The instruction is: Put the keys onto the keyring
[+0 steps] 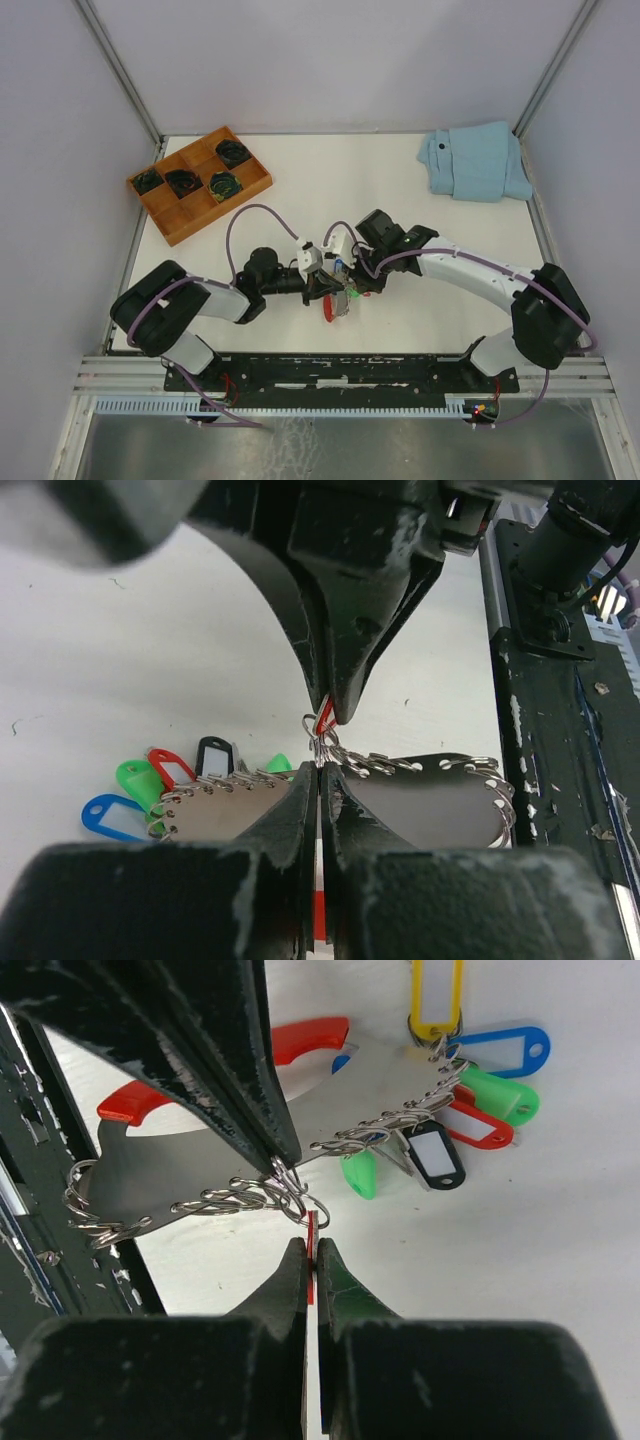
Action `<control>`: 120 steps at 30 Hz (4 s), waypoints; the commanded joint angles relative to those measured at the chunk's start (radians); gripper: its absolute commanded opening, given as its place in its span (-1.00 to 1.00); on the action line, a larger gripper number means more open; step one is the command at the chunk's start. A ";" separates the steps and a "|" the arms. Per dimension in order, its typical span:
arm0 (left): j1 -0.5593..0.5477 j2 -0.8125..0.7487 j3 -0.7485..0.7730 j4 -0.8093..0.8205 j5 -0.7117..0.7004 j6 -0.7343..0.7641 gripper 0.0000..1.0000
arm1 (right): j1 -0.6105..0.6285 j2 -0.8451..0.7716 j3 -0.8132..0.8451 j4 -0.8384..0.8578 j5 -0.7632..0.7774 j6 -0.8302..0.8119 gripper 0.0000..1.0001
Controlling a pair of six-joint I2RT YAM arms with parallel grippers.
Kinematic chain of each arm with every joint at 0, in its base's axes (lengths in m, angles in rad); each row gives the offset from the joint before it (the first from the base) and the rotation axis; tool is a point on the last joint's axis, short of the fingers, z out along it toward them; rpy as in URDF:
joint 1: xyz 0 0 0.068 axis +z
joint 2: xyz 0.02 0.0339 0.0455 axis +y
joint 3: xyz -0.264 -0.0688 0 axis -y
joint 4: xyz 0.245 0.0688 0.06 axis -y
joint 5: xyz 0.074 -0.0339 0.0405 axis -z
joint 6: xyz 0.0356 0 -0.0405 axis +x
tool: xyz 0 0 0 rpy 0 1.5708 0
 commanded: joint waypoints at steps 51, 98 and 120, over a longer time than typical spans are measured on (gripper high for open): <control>-0.464 -0.207 0.031 -0.336 -0.575 0.522 -0.95 | 0.063 0.524 0.478 -0.339 0.065 0.135 -0.99; -0.195 -0.164 -0.079 -0.133 -0.380 0.117 -0.66 | 0.070 0.141 0.277 -0.195 -0.046 0.097 -0.99; -0.322 -0.304 -0.026 -0.277 -0.428 0.318 -0.95 | 0.044 0.352 0.352 -0.298 -0.091 0.053 -0.99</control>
